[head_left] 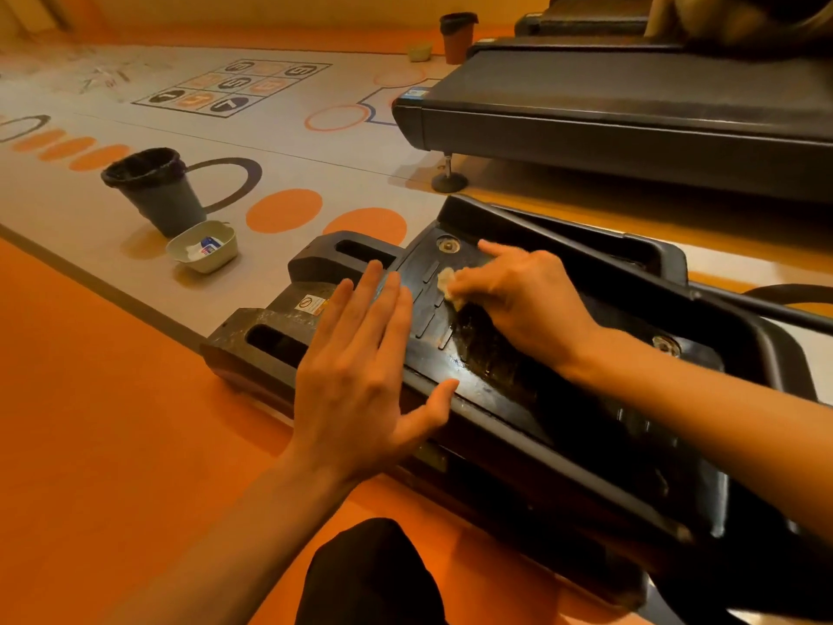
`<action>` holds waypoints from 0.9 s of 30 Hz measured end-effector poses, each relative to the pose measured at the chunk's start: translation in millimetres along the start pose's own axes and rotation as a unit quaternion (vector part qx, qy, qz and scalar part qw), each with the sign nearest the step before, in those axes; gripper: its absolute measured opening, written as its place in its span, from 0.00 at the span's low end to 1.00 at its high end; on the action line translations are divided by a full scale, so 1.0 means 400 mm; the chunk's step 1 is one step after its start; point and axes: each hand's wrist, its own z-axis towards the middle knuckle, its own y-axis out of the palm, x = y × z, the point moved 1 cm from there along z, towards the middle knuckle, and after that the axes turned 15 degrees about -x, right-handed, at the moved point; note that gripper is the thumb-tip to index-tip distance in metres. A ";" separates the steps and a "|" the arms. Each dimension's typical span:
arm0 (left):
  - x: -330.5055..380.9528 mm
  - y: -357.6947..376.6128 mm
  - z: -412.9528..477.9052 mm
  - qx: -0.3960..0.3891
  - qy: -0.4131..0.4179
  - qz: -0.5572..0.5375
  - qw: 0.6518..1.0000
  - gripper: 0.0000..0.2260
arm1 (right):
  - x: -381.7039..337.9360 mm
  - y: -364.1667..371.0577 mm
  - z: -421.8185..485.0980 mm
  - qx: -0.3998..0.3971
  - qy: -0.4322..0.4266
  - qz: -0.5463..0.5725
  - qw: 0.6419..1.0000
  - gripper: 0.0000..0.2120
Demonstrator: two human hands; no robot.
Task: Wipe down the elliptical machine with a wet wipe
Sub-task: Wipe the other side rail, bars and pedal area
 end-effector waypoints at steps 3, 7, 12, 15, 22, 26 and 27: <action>0.011 0.015 -0.004 0.038 0.003 -0.015 0.999 0.36 | -0.082 0.016 -0.051 -0.021 -0.116 0.014 0.993 0.09; 0.013 0.020 -0.003 0.065 0.023 -0.005 0.998 0.33 | -0.058 0.000 -0.031 -0.056 -0.208 -0.049 0.975 0.12; 0.019 0.031 -0.001 0.095 0.011 -0.030 0.995 0.34 | -0.031 -0.003 -0.013 -0.035 -0.122 -0.053 0.991 0.14; 0.019 0.035 0.000 0.099 0.013 -0.053 0.994 0.33 | -0.106 0.032 -0.057 -0.064 -0.210 -0.018 0.975 0.12; 0.022 0.035 -0.005 0.101 0.003 -0.061 0.993 0.33 | -0.068 0.040 -0.006 -0.016 -0.159 -0.032 0.987 0.09; 0.021 0.038 -0.003 0.097 0.001 -0.061 0.993 0.35 | -0.105 0.053 -0.013 -0.050 -0.239 -0.032 0.969 0.10; 0.020 0.038 -0.004 0.093 0.001 -0.060 0.994 0.35 | -0.072 0.043 0.012 -0.053 -0.217 -0.042 0.974 0.10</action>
